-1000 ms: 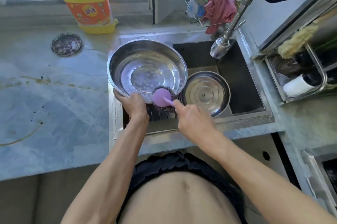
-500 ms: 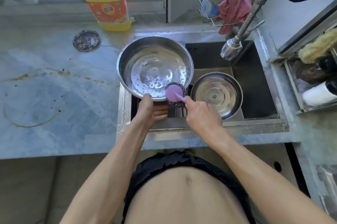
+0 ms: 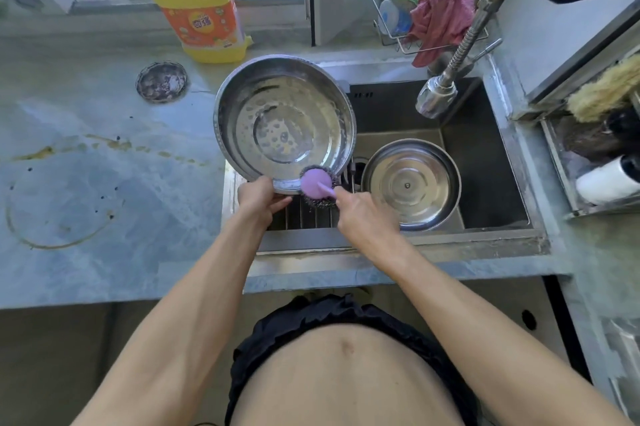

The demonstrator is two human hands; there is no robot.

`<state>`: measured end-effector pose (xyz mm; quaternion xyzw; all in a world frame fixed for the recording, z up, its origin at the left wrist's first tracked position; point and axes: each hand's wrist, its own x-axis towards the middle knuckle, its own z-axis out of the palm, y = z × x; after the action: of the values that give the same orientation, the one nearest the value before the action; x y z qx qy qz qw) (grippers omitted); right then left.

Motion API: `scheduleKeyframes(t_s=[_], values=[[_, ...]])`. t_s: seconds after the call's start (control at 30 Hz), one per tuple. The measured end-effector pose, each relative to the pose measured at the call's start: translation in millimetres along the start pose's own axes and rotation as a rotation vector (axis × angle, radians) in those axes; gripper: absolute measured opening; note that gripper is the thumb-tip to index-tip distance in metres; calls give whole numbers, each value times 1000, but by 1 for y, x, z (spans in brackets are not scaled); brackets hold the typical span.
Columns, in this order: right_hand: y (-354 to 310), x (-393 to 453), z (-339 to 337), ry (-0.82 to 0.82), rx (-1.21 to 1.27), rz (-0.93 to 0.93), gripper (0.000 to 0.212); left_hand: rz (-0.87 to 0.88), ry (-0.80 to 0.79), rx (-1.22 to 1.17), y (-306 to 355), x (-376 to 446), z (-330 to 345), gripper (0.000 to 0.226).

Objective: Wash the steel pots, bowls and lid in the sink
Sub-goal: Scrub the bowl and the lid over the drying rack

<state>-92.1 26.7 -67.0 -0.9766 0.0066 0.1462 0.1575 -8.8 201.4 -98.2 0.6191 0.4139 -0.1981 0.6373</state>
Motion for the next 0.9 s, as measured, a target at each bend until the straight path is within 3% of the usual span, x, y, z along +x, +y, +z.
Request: scheduleKeyframes(t_s=[0.17,0.33,0.43,0.67,0.77,0.9], values=[[36,15,-16,146,10,110,55,21,39,-58,-2,1,3,23],[24,9,-9,76,-66,-46,54,43,63,-21,8,11,-5,20],[48,24,-20,202,28,118,58,64,60,17,11,15,-9,19],[31,29,-21,-10,-166,35,33,147,34,159,0,15,-23,31],[38,35,-24,-36,-178,69,37,248,56,256,-1,15,-31,46],[31,41,-32,-27,-181,45,41,271,-26,75,7,14,-31,58]])
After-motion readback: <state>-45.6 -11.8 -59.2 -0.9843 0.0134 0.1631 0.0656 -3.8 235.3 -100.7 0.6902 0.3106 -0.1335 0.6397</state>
